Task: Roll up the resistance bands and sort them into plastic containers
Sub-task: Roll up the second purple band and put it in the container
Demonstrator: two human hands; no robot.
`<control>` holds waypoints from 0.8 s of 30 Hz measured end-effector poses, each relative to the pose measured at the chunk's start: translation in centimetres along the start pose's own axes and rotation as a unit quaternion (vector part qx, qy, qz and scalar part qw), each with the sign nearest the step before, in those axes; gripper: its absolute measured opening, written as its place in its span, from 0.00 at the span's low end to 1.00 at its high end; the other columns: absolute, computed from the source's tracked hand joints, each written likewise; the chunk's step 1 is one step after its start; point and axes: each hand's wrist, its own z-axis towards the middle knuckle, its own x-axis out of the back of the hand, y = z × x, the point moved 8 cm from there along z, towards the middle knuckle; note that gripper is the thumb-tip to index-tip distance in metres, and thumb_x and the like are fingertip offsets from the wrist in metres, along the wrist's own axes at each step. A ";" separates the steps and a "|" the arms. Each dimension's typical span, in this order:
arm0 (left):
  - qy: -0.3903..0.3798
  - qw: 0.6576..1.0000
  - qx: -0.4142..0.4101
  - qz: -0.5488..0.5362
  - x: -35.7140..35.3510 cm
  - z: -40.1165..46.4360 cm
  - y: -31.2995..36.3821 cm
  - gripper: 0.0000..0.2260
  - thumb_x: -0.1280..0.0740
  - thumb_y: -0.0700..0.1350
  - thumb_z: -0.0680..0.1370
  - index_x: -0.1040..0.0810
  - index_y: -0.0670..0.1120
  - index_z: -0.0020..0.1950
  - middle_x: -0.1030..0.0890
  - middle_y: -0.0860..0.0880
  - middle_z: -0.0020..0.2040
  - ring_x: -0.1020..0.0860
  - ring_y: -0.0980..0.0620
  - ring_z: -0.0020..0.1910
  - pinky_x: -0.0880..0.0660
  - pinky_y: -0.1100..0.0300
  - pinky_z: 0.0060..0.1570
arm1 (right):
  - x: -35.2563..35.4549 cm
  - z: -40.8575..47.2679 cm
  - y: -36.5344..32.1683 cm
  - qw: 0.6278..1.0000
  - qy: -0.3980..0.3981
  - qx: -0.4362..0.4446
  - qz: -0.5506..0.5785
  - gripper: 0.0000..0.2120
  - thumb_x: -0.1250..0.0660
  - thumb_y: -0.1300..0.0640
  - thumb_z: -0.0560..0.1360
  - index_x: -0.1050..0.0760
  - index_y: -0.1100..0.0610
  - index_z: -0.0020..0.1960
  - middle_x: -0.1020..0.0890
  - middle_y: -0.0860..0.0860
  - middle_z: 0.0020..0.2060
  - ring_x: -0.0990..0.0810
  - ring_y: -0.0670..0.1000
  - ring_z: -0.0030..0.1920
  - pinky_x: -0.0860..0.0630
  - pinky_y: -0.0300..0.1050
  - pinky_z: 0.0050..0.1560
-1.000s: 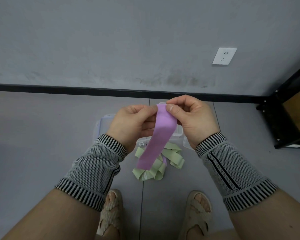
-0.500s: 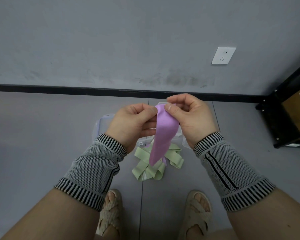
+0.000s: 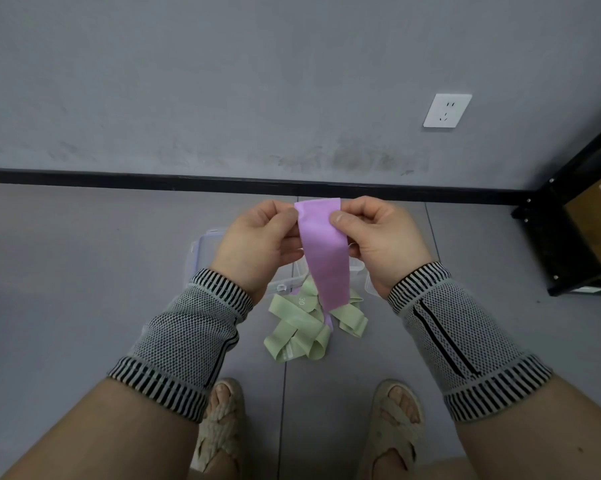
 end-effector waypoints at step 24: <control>-0.023 0.998 -0.026 0.053 -0.2 0.2 -0.1 0.06 0.34 0.38 0.77 0.23 0.43 0.39 0.19 0.45 0.36 0.21 0.51 0.35 0.21 0.55 0.39 | -0.9 -1.0 -2.0 0.995 -0.028 0.095 -0.013 0.09 0.31 0.68 0.72 0.21 0.54 0.41 0.17 0.61 0.42 0.20 0.53 0.41 0.20 0.55 0.50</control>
